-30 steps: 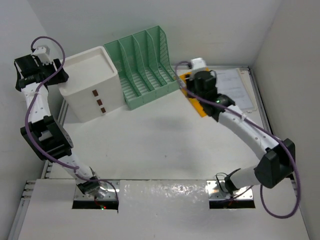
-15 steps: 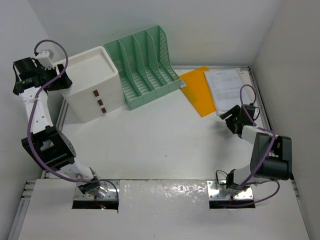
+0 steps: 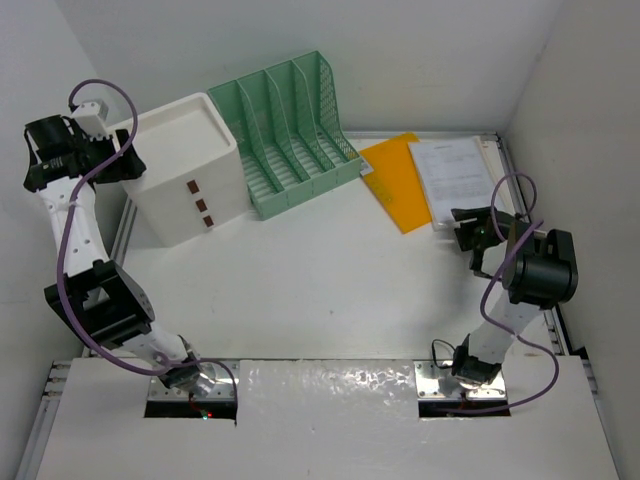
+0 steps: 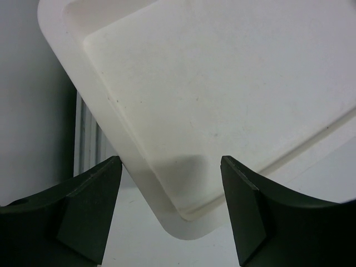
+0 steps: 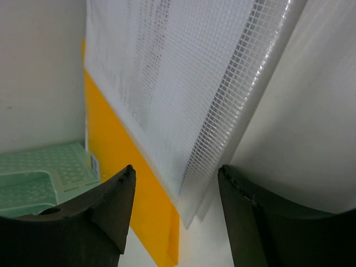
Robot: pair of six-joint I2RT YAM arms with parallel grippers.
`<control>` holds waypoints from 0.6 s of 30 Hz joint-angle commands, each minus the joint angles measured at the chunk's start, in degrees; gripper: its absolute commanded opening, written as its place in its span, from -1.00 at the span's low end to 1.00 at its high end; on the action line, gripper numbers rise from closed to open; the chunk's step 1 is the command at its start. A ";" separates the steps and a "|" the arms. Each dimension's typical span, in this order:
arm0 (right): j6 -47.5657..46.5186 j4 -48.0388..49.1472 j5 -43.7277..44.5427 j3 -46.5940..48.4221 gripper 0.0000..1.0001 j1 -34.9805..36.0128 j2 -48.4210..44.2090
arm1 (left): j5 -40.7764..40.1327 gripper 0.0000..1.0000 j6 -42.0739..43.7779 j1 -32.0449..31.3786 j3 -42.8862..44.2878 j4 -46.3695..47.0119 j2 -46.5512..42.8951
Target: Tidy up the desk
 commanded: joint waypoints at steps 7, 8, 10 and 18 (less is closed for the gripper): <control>3.75 1.57 3.14 1.16 -0.23 0.07 9.37 | 1.78 0.39 0.77 -2.91 1.76 0.08 -2.97; 3.40 1.83 2.97 1.33 -0.30 0.16 9.81 | 1.34 0.39 0.86 -2.91 2.20 0.08 -2.88; 2.52 1.92 2.44 1.86 -0.43 0.07 10.95 | 0.90 0.39 1.04 -2.91 2.55 -0.09 -2.88; -2.91 2.45 3.93 0.72 -1.00 0.16 9.12 | 1.08 0.39 1.39 -4.57 1.16 -0.01 -6.03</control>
